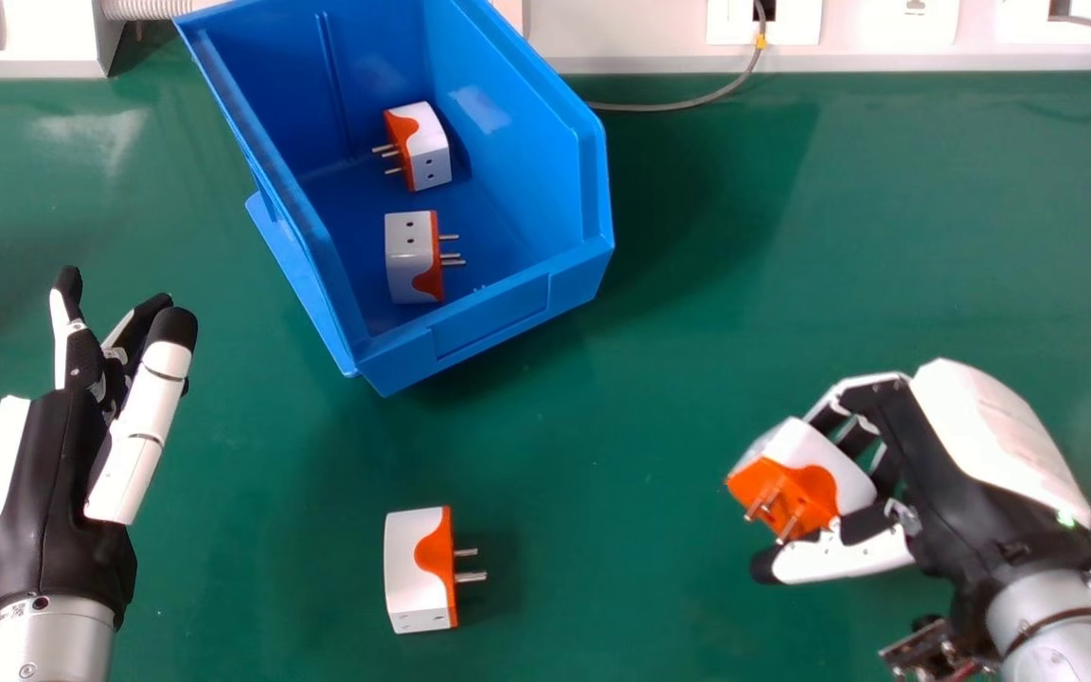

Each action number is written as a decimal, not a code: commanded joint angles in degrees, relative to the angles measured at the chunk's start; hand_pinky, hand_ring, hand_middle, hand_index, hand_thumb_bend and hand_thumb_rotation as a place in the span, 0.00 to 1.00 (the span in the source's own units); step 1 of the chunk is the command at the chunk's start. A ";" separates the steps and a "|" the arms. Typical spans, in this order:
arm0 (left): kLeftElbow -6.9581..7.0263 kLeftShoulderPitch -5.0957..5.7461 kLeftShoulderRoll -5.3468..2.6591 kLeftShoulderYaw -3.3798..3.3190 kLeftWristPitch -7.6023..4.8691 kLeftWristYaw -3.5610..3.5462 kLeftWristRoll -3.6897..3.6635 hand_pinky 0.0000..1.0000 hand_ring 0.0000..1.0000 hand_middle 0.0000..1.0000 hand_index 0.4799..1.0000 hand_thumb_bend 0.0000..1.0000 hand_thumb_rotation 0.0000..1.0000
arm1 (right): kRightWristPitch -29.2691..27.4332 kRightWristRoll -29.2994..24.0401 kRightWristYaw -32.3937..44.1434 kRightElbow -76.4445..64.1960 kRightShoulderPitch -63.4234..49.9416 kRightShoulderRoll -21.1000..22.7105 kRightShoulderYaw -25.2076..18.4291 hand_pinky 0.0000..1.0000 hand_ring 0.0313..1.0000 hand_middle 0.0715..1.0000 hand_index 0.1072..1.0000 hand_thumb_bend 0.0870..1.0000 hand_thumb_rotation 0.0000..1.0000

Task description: Pick all objects and put in blue box

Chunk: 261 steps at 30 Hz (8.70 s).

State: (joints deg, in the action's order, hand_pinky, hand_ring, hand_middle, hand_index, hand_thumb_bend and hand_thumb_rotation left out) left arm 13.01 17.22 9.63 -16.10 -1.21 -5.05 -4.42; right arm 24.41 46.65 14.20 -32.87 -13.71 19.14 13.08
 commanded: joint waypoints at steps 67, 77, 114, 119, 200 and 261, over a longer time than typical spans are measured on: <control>3.02 1.60 -1.32 3.12 -2.05 1.56 3.68 0.87 0.94 0.93 0.91 0.62 0.81 | -20.57 -10.14 -24.27 105.00 92.36 -29.72 11.62 0.14 0.19 0.26 0.42 0.44 0.13; 5.60 3.77 -2.06 3.75 -1.55 1.72 3.87 0.87 0.93 0.92 0.91 0.62 0.82 | -17.91 -10.90 -23.12 107.35 94.48 -30.12 11.59 0.09 0.13 0.20 0.42 0.46 0.12; 5.99 2.56 -3.49 5.64 -0.48 3.46 5.53 0.85 0.93 0.93 0.91 0.61 0.80 | -18.34 -12.68 -23.00 106.68 90.82 -29.19 14.36 0.75 0.91 0.96 0.92 0.57 0.64; 5.34 1.97 -3.36 5.63 -0.64 3.44 5.80 0.85 0.93 0.92 0.91 0.61 0.81 | -18.06 -13.37 -23.22 106.45 90.58 -29.20 13.71 0.76 0.93 0.97 0.93 0.54 0.64; -3.50 1.72 -3.68 4.55 -7.76 3.96 4.42 0.86 0.92 0.91 0.89 0.62 0.81 | -31.60 3.68 -17.51 30.90 9.00 -8.03 22.14 0.66 0.80 0.81 0.76 0.43 0.38; -2.31 0.19 -3.47 4.63 -5.96 4.34 4.97 0.86 0.92 0.91 0.89 0.63 0.81 | -17.31 9.12 -12.86 47.72 22.16 -10.92 28.47 0.74 0.85 0.86 0.82 0.37 0.38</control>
State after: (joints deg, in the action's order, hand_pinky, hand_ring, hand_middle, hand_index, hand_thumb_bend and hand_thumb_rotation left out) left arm 9.07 17.84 5.73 -11.56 -6.85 -0.97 0.14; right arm 4.35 54.93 -1.57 13.48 9.56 6.41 41.44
